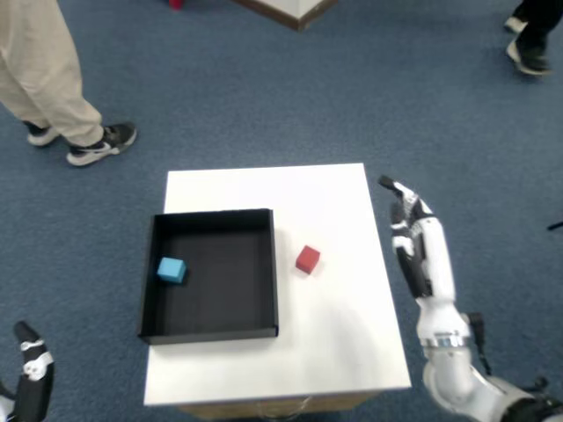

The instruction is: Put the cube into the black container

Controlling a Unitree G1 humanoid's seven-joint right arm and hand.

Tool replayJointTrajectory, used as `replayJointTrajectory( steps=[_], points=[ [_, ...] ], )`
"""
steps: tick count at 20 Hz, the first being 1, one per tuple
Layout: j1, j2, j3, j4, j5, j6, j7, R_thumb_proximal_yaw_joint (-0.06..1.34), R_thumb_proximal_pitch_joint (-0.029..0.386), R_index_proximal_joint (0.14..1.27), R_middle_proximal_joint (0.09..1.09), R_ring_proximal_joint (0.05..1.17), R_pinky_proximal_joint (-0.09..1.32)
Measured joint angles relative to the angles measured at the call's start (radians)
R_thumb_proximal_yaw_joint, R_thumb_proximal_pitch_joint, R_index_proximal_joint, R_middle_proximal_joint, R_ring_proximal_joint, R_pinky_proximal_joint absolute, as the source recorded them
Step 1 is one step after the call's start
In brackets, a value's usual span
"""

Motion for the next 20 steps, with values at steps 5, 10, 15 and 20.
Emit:
replayJointTrajectory(
  steps=[5,10,15,20],
  points=[
    [0.054,-0.004,0.012,0.080,0.083,-0.104,0.072,0.00,0.263,0.32,0.22,0.19,-0.02],
    [0.072,0.043,0.017,0.141,0.112,-0.134,0.105,0.00,0.257,0.30,0.21,0.18,-0.04],
    [0.077,0.067,0.017,0.192,0.144,-0.147,0.124,0.00,0.253,0.29,0.21,0.18,-0.05],
    [0.086,0.074,0.017,0.215,0.177,-0.155,0.156,-0.01,0.245,0.28,0.21,0.18,-0.06]
  ],
)
